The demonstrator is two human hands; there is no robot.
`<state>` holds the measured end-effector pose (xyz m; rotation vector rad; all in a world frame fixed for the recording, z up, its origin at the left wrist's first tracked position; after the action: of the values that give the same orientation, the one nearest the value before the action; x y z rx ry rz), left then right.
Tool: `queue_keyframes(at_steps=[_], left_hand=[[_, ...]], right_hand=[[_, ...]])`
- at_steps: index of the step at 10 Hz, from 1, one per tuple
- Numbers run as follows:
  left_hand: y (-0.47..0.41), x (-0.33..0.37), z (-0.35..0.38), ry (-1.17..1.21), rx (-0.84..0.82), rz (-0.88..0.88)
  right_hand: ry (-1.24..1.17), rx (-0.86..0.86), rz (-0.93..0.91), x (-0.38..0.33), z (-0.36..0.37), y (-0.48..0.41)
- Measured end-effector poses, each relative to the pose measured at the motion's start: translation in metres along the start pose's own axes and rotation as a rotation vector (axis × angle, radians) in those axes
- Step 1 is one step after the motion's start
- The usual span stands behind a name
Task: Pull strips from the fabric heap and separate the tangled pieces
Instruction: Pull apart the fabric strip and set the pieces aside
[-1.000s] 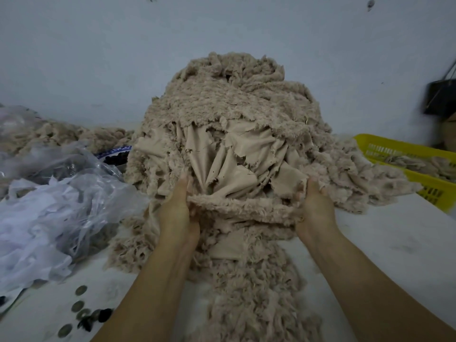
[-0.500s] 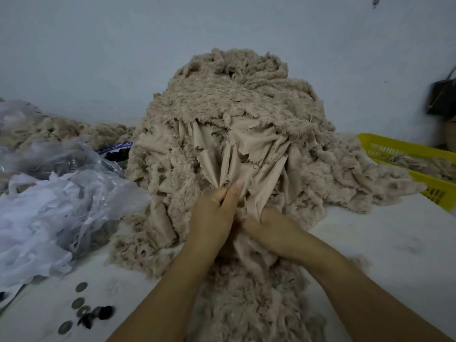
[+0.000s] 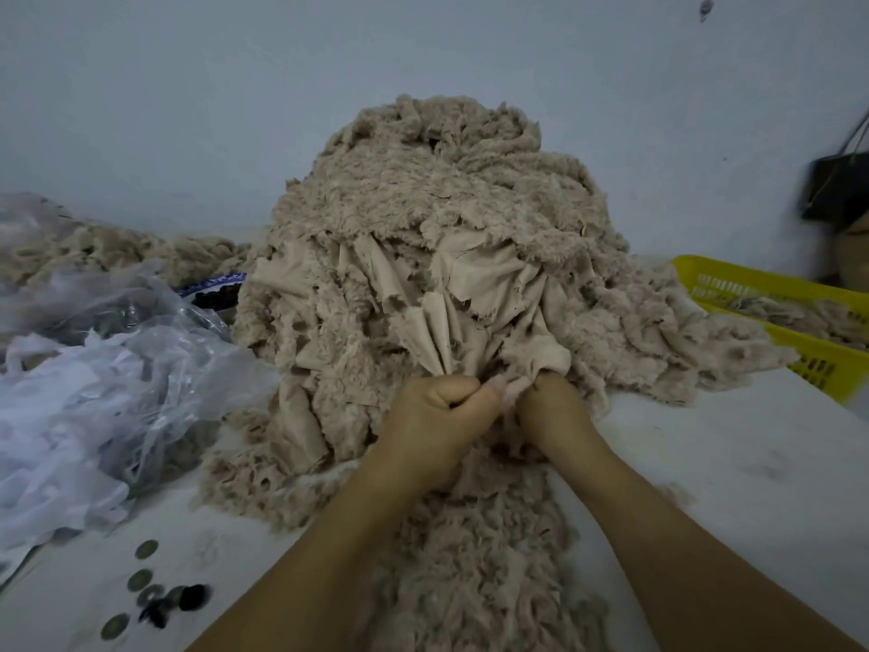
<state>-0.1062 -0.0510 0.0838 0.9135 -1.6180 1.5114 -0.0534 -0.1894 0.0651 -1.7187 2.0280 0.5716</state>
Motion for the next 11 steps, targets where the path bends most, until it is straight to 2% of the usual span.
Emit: queue_keyframes(at_steps=[1,2,3,4,5,6,7,8,9,10,11], left_hand=[[-0.005,0.010,-0.019,0.247,0.175,-0.101],[-0.010,0.005,-0.046,0.356,0.427,-0.092],[-0.010,-0.007,-0.042,-0.106,0.256,-0.204],[-0.005,-0.020,-0.025,-0.354,0.012,-0.133],[-0.004,-0.017,-0.016,-0.180,-0.035,-0.119],[-0.002,-0.017,-0.012,-0.140,-0.056,-0.142],[-0.001,-0.016,-0.012,-0.003,-0.021,-0.148],[-0.001,-0.014,-0.016,0.187,0.055,-0.230],[-0.003,-0.013,-0.026,0.336,0.217,-0.339],[-0.008,-0.014,-0.026,0.483,0.323,-0.369],[-0.013,-0.010,-0.026,0.959,0.382,-0.412]], right_hand=[[-0.294,0.083,0.142,0.021,-0.015,-0.021],[-0.453,0.080,0.120,0.024,-0.017,-0.013],[-0.475,-0.054,-0.050,0.003,-0.004,0.005],[-0.563,-0.079,-0.171,-0.009,0.004,0.016],[-0.709,-0.095,-0.202,-0.013,0.000,0.022],[-0.816,-0.153,-0.242,-0.014,0.000,0.023],[-0.915,-0.152,-0.211,-0.015,-0.003,0.023],[-1.037,-0.039,-0.064,-0.012,-0.006,0.016],[-1.130,0.066,0.026,-0.002,-0.019,0.006],[-1.170,0.044,0.002,0.002,-0.022,0.005],[-1.248,-0.073,0.033,-0.004,-0.015,0.010]])
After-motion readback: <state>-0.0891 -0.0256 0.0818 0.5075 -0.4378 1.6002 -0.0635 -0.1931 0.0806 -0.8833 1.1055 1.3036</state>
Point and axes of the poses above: each hand's wrist, its own y-axis away from the middle knuckle, its own z-axis out of the palm, x = y × z, the point moved 1 cm from there along -y, towards the middle knuckle, and after that the axes turned 13 degrees about y, right-handed, at the moved point
